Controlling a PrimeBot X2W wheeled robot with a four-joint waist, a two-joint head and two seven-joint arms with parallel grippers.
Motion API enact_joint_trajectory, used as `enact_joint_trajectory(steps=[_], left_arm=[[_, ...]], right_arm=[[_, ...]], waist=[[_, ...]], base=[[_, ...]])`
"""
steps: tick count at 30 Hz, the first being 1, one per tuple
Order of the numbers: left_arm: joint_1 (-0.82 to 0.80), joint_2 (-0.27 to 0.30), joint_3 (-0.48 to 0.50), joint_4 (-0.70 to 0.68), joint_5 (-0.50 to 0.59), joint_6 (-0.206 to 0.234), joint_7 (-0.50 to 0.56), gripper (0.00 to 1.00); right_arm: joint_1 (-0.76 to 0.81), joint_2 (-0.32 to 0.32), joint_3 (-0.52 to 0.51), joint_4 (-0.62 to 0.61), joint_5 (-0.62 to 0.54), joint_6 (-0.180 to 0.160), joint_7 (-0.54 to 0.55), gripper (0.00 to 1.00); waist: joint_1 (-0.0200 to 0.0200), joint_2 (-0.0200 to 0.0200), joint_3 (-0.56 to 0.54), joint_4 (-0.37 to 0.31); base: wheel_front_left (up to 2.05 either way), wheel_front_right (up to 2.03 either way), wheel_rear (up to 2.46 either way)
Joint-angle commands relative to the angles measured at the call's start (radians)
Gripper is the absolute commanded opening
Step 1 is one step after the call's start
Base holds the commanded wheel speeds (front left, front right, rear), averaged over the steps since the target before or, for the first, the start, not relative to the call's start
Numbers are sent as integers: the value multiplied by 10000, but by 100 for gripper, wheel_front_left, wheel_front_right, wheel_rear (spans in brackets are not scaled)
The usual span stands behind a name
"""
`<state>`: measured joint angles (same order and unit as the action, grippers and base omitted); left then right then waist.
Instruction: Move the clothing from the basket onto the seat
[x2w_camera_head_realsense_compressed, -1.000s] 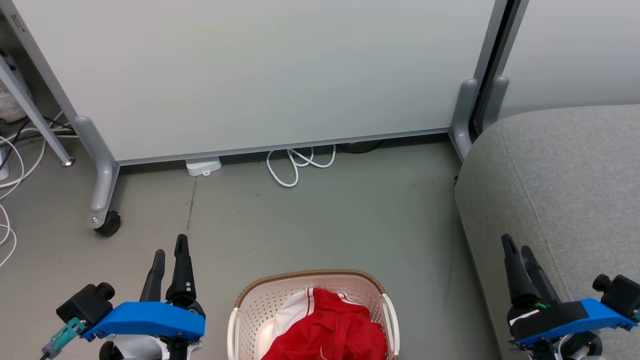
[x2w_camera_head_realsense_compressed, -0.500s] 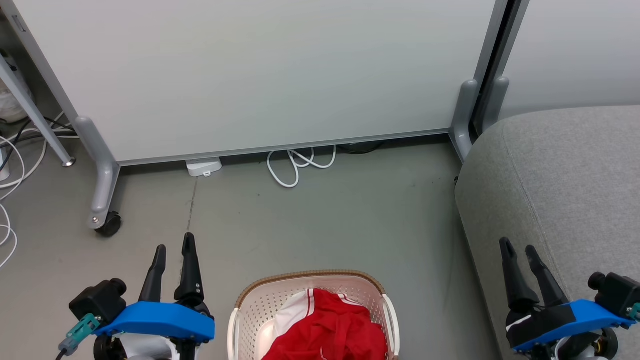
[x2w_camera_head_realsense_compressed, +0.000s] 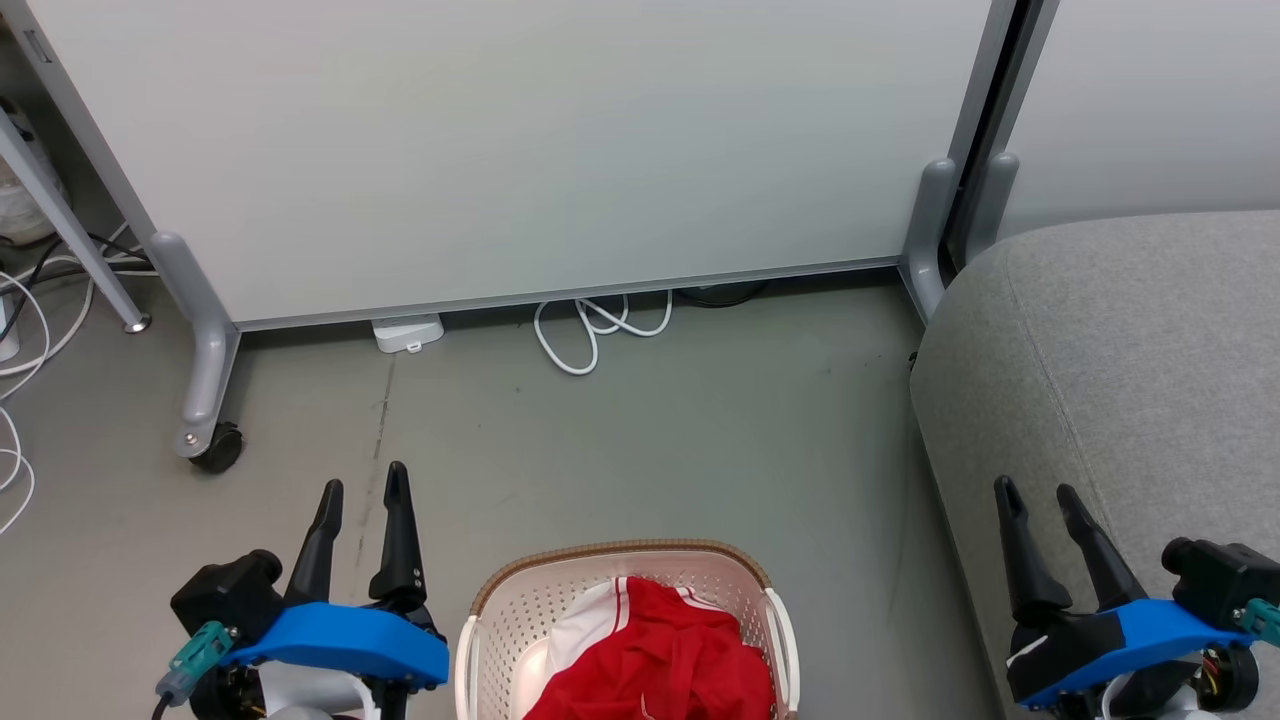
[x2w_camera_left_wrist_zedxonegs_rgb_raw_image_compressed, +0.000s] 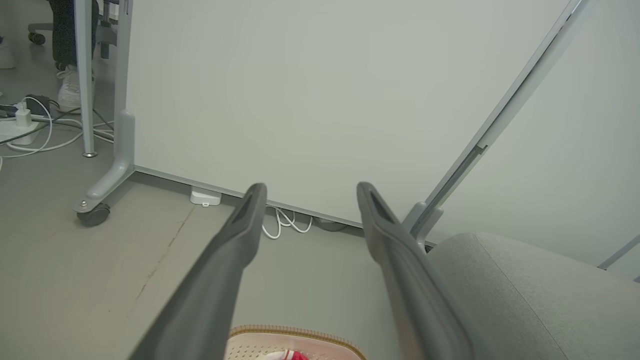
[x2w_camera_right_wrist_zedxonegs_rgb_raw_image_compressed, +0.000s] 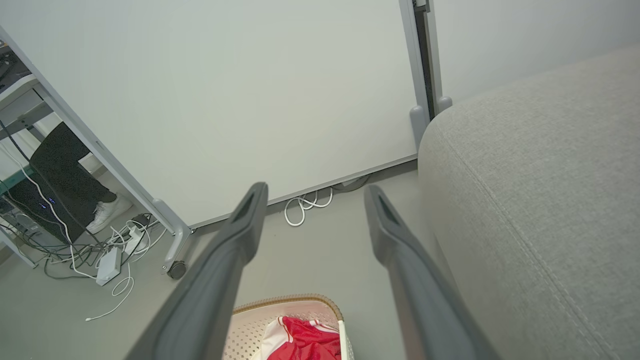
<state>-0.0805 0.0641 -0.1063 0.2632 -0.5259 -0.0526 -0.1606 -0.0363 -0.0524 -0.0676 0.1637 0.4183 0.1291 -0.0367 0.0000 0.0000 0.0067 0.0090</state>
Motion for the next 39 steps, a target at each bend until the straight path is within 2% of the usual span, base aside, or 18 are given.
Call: enact_joint_trajectory(steps=[1,19,39], left_arm=[[-234,13,-45,38,276,-67,-110,100],[-344,-79,-187,435,1374,-240,-480,100],[-421,-131,-337,730,2373,-146,-868,100]], right_arm=[[32,1,-26,-134,-340,15,-76,100],[142,14,-126,-245,-1898,19,-218,100],[232,27,-223,-348,-3438,23,-403,100]], waist=[[0,0,-5,0],[0,0,-20,-15],[0,0,4,-5]], base=[[0,0,0],[0,0,0],[0,0,0]])
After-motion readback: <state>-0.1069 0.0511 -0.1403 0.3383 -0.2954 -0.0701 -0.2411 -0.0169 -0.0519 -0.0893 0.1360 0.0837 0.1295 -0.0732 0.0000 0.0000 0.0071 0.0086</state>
